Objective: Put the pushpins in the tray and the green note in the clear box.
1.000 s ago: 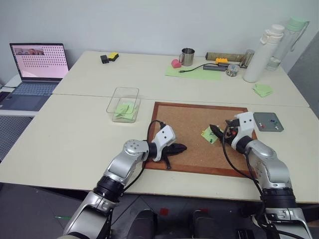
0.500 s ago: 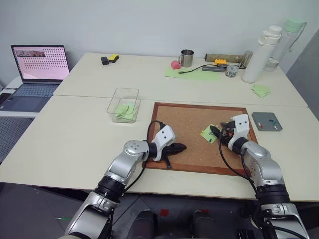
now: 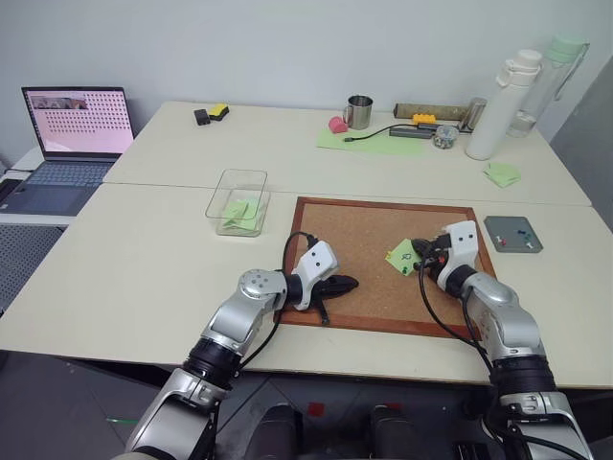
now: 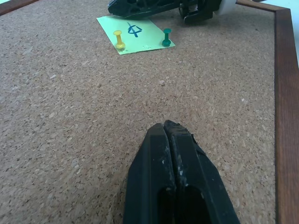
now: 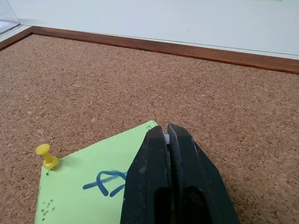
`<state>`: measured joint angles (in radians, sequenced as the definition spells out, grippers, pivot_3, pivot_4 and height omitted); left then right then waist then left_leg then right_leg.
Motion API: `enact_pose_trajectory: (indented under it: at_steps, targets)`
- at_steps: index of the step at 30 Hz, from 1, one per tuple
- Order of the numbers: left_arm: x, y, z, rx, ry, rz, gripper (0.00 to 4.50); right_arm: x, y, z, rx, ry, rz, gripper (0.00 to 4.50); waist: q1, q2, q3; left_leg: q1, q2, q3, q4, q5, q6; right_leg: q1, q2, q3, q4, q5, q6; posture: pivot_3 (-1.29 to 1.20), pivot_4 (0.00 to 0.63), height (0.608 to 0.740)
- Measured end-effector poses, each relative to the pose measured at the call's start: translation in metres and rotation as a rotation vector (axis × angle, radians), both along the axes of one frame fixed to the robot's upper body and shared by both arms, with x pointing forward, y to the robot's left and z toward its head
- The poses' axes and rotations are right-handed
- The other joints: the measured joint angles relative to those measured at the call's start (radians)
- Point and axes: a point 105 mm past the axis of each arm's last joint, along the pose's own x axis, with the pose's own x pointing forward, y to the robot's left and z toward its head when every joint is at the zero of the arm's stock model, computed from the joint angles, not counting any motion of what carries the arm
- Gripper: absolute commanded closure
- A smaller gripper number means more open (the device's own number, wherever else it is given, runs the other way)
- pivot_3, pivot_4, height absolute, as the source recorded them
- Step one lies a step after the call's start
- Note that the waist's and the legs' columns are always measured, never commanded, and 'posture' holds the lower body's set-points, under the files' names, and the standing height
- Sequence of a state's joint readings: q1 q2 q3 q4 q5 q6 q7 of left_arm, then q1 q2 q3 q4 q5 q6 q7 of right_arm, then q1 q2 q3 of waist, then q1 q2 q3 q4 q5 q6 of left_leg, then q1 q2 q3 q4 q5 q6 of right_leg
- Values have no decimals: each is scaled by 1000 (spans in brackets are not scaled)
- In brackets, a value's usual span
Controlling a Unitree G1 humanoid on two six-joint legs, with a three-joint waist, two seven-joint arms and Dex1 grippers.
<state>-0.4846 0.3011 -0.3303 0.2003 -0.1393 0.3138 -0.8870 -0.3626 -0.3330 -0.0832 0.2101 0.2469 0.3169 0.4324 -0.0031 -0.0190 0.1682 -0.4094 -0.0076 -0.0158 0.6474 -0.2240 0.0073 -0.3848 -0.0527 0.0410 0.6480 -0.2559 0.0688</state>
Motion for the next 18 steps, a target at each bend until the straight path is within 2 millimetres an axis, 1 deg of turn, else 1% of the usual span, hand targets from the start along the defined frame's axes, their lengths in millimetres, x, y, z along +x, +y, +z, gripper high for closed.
enact_pose_trajectory:
  at_steps: [6,7,8,9,10,11,14,16,18]
  targets:
    - [-1,-2,1,-2,4,-14,4500,-10,-4,5,51,-7,-10,4456,1,0,0,0,0,0,-1,0,0,0,0,0,0,0,0,0,150,740]
    - [-1,-1,0,2,6,-11,4500,-12,-2,14,71,-37,5,4456,0,1,0,0,0,0,-1,0,0,-1,0,0,0,0,0,0,150,740]
    - [0,-1,1,9,3,-8,4500,-14,3,30,92,-84,32,4456,-1,1,0,0,0,0,-1,0,0,-1,0,0,0,0,0,0,150,740]
    - [1,-2,0,14,3,-5,4500,-16,7,40,97,-117,50,4456,-1,1,0,0,0,-1,-1,0,0,0,0,0,0,0,0,0,150,740]
    - [2,-3,0,17,4,-5,4500,-17,9,48,103,-142,62,4456,-1,1,0,0,0,-1,0,0,0,0,0,0,0,0,0,0,150,740]
    - [2,-4,0,18,5,-4,4500,-18,10,52,109,-151,69,4456,0,1,0,0,0,-1,0,0,0,1,0,-1,0,0,0,0,150,740]
    - [2,-5,0,21,4,-6,4500,-21,8,52,114,-140,67,4456,1,1,0,1,0,0,0,0,0,1,0,0,-1,0,0,0,150,740]
    - [1,-5,0,21,4,-9,4500,-22,0,51,127,-127,32,4456,1,1,0,0,0,0,0,0,0,1,0,0,-1,0,0,0,150,740]
    - [2,-5,0,22,4,-8,4500,-21,-8,53,136,-131,2,4456,1,1,-1,0,0,0,0,0,0,1,0,0,-1,0,0,0,150,740]
